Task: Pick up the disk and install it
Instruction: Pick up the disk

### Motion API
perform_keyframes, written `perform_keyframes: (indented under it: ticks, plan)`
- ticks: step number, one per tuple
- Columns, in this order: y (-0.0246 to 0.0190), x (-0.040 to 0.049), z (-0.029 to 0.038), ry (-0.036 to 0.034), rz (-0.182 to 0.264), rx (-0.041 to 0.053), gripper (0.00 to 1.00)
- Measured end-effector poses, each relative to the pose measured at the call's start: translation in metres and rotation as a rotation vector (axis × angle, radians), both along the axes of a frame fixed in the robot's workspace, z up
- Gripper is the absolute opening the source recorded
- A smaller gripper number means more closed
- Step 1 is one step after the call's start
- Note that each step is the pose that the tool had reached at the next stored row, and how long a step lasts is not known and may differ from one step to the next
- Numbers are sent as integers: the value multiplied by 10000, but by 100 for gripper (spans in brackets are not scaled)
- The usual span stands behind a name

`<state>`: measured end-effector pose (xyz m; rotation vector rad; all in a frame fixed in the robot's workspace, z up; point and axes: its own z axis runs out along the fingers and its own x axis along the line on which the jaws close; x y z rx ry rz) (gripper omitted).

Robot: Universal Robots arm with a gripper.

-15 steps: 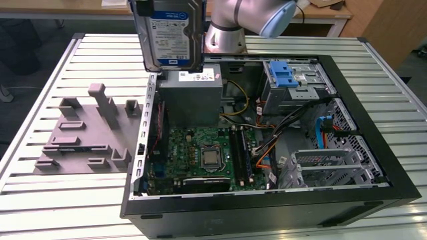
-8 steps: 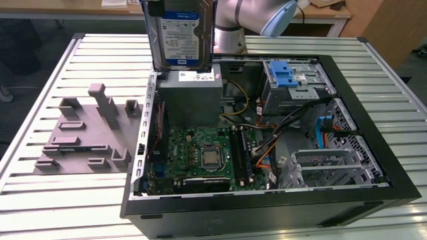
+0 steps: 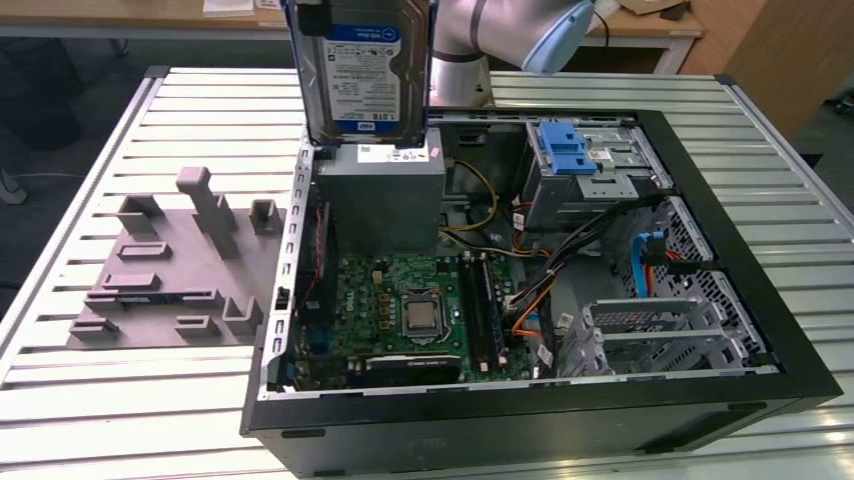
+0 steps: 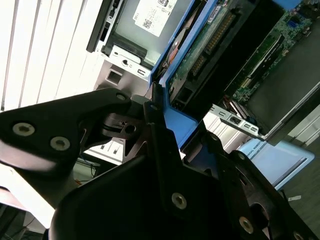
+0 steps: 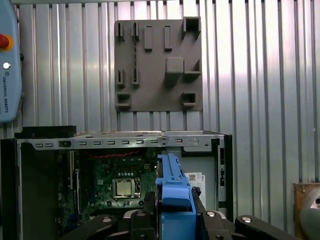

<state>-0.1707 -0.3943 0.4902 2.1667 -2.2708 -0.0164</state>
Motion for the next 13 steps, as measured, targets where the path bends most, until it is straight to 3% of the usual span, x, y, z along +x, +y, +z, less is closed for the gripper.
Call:
perform_keyframes:
  ticks: [4,9,13]
  plan:
    - [-45,5,-1,-1,1,0,36]
    - [-51,84,-2,0,0,0,36]
    - [-52,94,-2,0,0,0,36]
